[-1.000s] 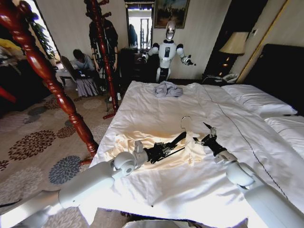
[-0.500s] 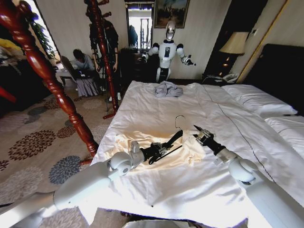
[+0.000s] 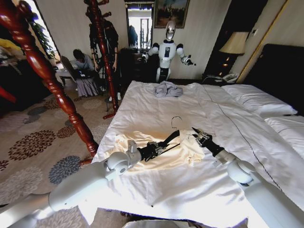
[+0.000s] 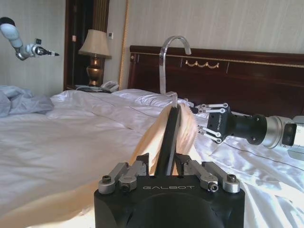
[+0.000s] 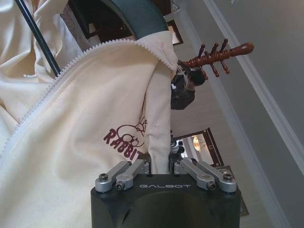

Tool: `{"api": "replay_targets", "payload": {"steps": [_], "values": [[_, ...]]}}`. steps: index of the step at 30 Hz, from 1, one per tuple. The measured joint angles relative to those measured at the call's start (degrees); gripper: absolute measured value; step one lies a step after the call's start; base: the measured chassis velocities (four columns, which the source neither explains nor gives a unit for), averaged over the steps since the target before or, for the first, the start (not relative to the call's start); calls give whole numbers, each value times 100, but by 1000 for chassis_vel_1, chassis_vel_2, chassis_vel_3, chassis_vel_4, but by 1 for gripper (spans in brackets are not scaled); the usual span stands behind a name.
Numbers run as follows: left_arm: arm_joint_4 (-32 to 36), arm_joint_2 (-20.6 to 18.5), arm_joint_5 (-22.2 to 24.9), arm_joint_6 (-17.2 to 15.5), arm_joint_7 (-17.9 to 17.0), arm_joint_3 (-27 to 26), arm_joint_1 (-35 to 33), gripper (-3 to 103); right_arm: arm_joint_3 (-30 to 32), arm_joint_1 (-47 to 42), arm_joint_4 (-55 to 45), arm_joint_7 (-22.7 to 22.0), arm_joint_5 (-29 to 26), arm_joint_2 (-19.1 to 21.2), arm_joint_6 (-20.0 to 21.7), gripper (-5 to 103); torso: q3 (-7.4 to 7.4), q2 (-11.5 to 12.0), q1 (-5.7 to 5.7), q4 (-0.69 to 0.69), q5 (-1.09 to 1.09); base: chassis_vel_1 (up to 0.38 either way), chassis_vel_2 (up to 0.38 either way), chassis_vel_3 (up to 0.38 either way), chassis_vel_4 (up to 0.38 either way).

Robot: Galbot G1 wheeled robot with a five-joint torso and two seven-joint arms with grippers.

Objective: Pick up the clothes from the bed and hang them on the clothes hanger.

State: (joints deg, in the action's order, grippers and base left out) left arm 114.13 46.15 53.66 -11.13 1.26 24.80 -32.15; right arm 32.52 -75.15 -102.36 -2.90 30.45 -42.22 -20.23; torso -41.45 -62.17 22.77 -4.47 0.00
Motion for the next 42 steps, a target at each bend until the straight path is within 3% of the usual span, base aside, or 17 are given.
{"api": "replay_targets", "payload": {"steps": [2,6,8,11,12,14,18,21,25,31,39,42], "values": [[63,-73,-12,-9,-36,-129,-60,40,-10,16,21,-21,1,-21,3,18,0,0,0,0,0,0,0,0,0],[262,-299,7,-25,-193,-688,-358,61,-25,45,90,-81,11,-74,18,18,0,0,0,1,0,0,0,0,0],[312,-347,17,-33,-232,-828,-442,61,-26,52,110,-99,10,-87,25,18,0,0,0,1,0,0,0,0,0],[400,-424,40,-75,-464,-1336,-741,77,-25,65,174,-141,13,-144,33,18,0,0,0,0,0,0,0,0,0],[400,-424,40,-75,-464,-1336,-741,77,-25,65,174,-141,13,-144,33,18,0,0,0,0,0,0,0,0,0],[405,-438,45,-178,-726,-1751,-1031,88,-21,65,197,-160,48,-187,33,18,0,0,0,1,0,0,0,0,0],[344,-401,64,-302,-1192,-2079,-1286,97,-18,62,206,-166,82,-214,32,18,0,0,0,1,1,0,0,0,0],[184,-288,257,-586,-1944,-2356,-1445,100,-17,63,214,-173,91,-247,32,18,0,0,0,1,1,0,0,0,0],[56,-183,600,-788,-2304,-2498,-1461,100,-27,81,228,-175,97,-265,32,18,0,0,0,0,0,0,0,0,0],[-169,-75,1091,-1148,-2627,-2510,-1314,100,-37,86,229,-183,100,-260,32,18,0,0,0,0,-1,0,0,0,0],[-544,234,1126,-1192,-3004,-2427,-1020,100,-10,32,241,-197,118,-249,34,18,0,0,0,0,0,0,0,0,0],[-707,311,1198,-1394,-3125,-2320,-874,100,-14,44,268,-225,132,-251,32,18,0,0,0,0,-1,0,0,0,0]]}}
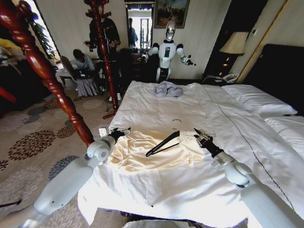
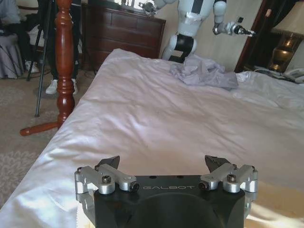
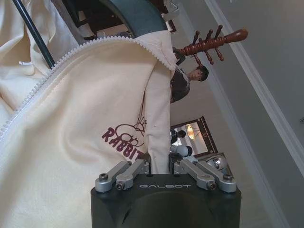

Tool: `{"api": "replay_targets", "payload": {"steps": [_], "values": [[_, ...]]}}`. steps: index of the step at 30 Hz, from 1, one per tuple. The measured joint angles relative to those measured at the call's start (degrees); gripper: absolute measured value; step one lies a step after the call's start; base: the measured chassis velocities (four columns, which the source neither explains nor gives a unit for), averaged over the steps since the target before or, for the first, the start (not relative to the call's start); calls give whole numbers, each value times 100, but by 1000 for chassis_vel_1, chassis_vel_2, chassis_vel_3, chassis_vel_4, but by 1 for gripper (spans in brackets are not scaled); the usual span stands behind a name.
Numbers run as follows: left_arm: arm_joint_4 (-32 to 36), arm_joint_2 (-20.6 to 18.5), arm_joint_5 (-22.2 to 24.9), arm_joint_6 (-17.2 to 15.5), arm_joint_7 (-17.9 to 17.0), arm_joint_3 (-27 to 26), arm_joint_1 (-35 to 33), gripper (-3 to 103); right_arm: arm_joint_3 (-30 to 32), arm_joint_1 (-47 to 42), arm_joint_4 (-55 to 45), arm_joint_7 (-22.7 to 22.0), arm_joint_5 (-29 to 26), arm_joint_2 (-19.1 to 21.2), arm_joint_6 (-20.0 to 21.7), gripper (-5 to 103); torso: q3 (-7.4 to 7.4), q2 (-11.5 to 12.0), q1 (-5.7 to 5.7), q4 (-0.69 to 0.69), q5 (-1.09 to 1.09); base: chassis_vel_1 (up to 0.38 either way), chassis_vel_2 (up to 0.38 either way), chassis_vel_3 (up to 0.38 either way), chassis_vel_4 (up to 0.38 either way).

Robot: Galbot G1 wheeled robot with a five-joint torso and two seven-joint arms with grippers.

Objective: Pick up the clothes from the bed and hang them on the clothes hanger.

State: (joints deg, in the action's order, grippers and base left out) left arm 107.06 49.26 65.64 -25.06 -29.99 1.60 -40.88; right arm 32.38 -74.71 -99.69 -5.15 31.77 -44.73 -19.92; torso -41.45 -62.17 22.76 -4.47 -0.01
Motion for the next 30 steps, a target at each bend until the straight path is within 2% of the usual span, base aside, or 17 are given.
{"api": "replay_targets", "payload": {"steps": [5,8,10,11,14,17,19,23,26,29,30], "values": [[-100,85,127,-228,-130,77,58,103,-20,40,8,-5,-3,-1,-7,18,0,0,0,1,0,0,0,0,0],[-324,212,-23,-261,-249,183,87,92,-28,58,8,-9,-20,28,-19,18,0,0,0,0,1,0,0,0,0],[-345,226,-37,-257,-249,194,87,92,-28,58,8,-12,-23,33,-20,18,0,0,0,1,1,0,0,0,0],[-391,268,-55,-242,-236,223,85,82,-28,56,9,-21,-30,45,-22,18,0,0,0,1,1,0,0,0,0],[-417,303,-69,-197,-186,254,71,76,-27,38,9,-29,-36,57,-24,18,0,0,0,0,0,0,0,0,0],[-431,320,-79,-168,-117,287,54,59,-22,16,8,-40,-50,88,-36,18,0,0,0,0,0,0,0,0,0],[-432,320,-70,-168,-110,290,44,59,-21,17,8,-44,-56,96,-41,18,0,0,0,0,0,0,0,0,0],[-369,255,37,-177,-88,250,-67,37,-31,66,23,-50,-81,109,-53,18,0,0,0,1,0,0,0,0,0],[-296,206,71,-189,-87,200,-160,31,-37,71,24,-52,-87,109,-57,18,0,0,0,1,0,0,0,0,0],[-116,136,83,-191,-100,82,-373,15,-38,40,24,-58,-90,108,-64,18,0,0,0,0,0,0,0,0,0],[-116,136,83,-191,-100,82,-373,15,-38,40,24,-58,-90,108,-64,18,0,0,0,0,0,0,0,0,0]]}}
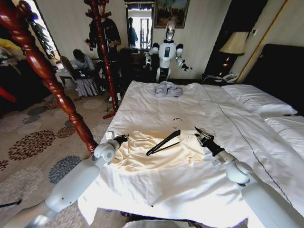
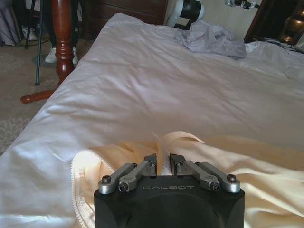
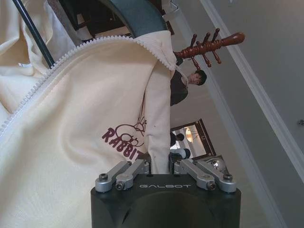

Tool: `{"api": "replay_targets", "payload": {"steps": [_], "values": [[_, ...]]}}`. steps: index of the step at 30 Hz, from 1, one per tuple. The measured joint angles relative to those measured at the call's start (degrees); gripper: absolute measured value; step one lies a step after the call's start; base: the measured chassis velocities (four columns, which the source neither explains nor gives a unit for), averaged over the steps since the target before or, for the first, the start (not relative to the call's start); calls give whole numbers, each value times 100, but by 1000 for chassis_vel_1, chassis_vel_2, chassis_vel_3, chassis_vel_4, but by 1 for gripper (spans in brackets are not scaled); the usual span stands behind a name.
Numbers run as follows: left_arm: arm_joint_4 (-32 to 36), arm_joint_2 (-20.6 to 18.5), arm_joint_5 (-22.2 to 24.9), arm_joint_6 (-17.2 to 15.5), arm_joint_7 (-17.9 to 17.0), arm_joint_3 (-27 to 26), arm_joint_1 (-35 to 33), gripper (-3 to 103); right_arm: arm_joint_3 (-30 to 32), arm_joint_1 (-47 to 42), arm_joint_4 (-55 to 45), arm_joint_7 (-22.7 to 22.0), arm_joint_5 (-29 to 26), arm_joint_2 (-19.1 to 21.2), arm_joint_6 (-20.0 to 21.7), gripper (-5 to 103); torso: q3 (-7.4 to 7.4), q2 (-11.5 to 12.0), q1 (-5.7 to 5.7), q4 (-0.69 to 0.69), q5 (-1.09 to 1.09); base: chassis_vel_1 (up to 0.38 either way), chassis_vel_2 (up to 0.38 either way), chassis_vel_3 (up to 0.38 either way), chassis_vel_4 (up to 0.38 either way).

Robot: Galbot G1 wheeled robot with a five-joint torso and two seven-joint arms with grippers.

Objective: Pick up the clothes from the bed and hang them on the clothes hanger.

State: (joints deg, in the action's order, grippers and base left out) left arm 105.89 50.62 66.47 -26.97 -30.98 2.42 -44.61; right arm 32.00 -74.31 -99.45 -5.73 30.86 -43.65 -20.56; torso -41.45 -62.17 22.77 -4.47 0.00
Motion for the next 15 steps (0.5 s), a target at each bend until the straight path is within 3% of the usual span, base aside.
{"api": "replay_targets", "payload": {"steps": [3,6,9,15], "values": [[304,-125,-43,28,-16,-177,-413,5,1,-29,0,-14,0,-11,-10,18,0,0,0,0,0,0,0,0,0],[601,-241,-168,126,-30,-351,-828,1,6,-39,4,-44,-31,-23,-6,18,0,0,0,1,1,0,0,0,0],[1011,-368,-420,275,-27,-578,-1357,0,20,-49,23,-60,-49,-43,-2,18,0,0,-1,3,0,0,0,0,0],[1331,-396,-736,497,-25,-687,-1664,0,20,-104,7,-86,-84,-99,57,18,0,0,0,0,0,0,0,0,0]]}}
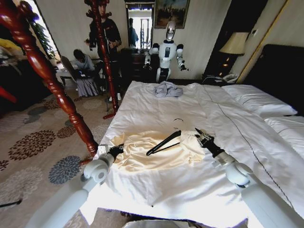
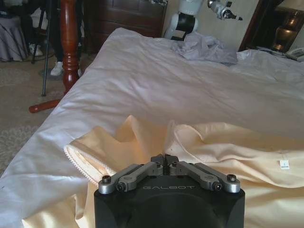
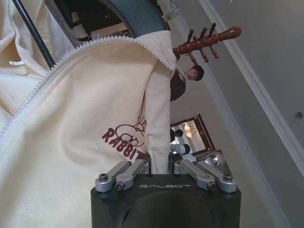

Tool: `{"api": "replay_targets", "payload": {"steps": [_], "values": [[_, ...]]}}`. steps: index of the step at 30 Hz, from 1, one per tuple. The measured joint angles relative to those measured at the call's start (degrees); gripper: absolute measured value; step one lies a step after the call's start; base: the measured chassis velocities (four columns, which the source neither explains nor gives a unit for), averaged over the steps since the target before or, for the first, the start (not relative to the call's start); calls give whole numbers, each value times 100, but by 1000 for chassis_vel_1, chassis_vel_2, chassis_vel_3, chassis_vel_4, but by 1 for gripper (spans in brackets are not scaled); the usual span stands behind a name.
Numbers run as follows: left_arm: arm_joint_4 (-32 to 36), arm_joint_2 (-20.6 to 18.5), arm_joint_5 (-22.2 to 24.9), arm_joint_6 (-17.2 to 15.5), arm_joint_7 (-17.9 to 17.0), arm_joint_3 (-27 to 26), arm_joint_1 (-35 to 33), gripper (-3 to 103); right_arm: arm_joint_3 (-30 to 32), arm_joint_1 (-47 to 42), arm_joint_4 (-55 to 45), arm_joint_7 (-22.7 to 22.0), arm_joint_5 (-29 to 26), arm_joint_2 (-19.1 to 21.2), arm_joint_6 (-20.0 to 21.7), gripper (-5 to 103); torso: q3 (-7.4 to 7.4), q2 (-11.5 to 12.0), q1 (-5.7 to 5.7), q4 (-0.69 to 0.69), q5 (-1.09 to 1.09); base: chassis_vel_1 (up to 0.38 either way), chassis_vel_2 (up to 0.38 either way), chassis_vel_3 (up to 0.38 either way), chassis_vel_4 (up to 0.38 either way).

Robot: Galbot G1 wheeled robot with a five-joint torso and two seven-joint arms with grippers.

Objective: Pick up the clothes from the bed and hang them on the clothes hanger.

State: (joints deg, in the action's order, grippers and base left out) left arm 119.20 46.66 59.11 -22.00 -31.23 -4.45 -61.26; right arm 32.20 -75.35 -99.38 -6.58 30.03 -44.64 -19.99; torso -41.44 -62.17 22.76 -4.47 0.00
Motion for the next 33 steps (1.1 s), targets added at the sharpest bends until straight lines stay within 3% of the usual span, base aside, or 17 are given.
{"api": "replay_targets", "payload": {"steps": [6,12,16,22,33], "values": [[73,-28,-159,143,71,28,136,0,-37,-68,-42,-65,-297,-37,263,18,0,0,0,0,0,0,0,0,0],[357,-281,-73,210,145,102,660,0,-227,21,-81,-169,-829,-46,781,18,0,0,0,-1,1,0,0,0,0],[552,-568,267,184,143,337,1421,0,-493,200,-124,-235,-1166,-77,1204,18,-1,0,0,0,0,0,0,0,0],[563,-712,550,115,95,595,2008,0,-640,286,-202,-237,-1364,-106,1432,18,-1,0,0,1,0,0,0,0,0],[363,-463,1011,-84,-346,1818,3381,0,-846,335,-475,-246,-1755,-57,1910,18,-1,0,0,-1,0,0,0,0,0]]}}
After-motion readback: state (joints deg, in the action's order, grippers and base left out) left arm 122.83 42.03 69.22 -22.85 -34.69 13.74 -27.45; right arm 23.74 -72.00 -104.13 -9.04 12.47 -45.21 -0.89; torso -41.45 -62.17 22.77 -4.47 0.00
